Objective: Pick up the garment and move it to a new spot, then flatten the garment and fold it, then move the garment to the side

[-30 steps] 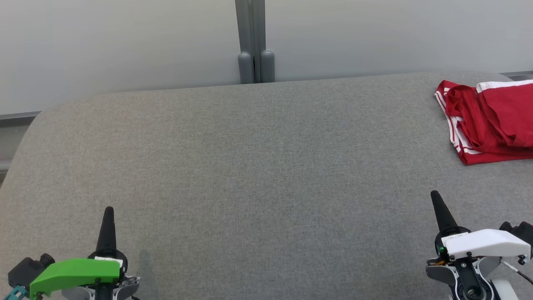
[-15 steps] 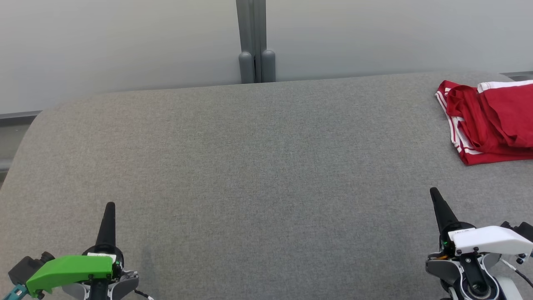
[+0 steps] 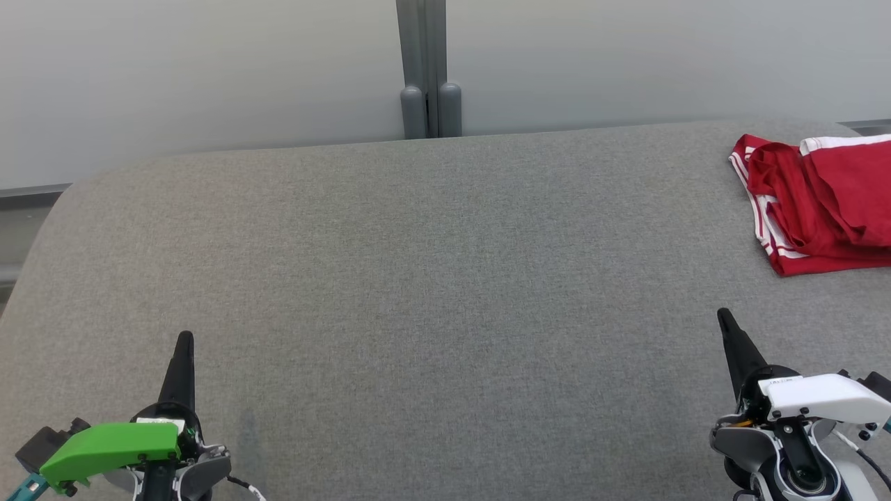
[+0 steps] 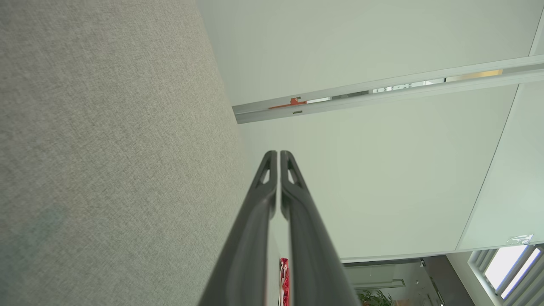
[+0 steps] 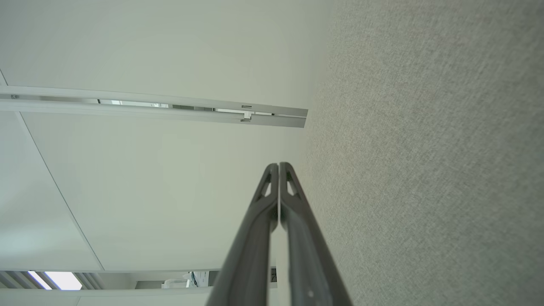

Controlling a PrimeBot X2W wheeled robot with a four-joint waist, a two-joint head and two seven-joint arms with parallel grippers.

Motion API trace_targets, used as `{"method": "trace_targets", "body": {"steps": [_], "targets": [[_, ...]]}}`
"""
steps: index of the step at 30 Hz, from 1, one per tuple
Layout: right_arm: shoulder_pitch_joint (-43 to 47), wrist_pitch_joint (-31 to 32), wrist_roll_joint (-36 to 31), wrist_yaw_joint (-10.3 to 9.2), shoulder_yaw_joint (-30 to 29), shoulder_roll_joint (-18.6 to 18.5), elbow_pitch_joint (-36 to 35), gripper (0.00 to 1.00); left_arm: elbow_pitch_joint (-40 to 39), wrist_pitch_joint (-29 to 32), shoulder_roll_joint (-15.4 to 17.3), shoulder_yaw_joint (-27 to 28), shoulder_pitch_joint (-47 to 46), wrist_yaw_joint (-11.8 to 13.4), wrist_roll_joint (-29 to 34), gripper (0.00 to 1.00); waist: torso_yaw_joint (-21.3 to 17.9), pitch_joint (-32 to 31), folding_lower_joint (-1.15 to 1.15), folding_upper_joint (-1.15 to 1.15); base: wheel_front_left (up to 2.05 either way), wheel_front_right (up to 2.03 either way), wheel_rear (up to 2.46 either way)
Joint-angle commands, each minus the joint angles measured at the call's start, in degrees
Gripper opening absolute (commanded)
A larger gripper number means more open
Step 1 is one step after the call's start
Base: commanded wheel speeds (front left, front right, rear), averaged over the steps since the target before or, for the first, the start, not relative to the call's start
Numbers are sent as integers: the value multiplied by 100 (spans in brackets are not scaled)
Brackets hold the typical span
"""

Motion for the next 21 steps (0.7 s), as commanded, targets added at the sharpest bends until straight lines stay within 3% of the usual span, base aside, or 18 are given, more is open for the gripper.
{"method": "trace_targets", "body": {"steps": [1,21], "targets": [[-85,54,135,3,-29,4,5,0,-32,36,46,20,-128,-18,-141,0,2,0,0,0,0,0,0],[-139,250,842,2,-107,29,52,0,-23,228,50,29,-175,-20,-844,0,19,6,0,0,0,0,0]]}}
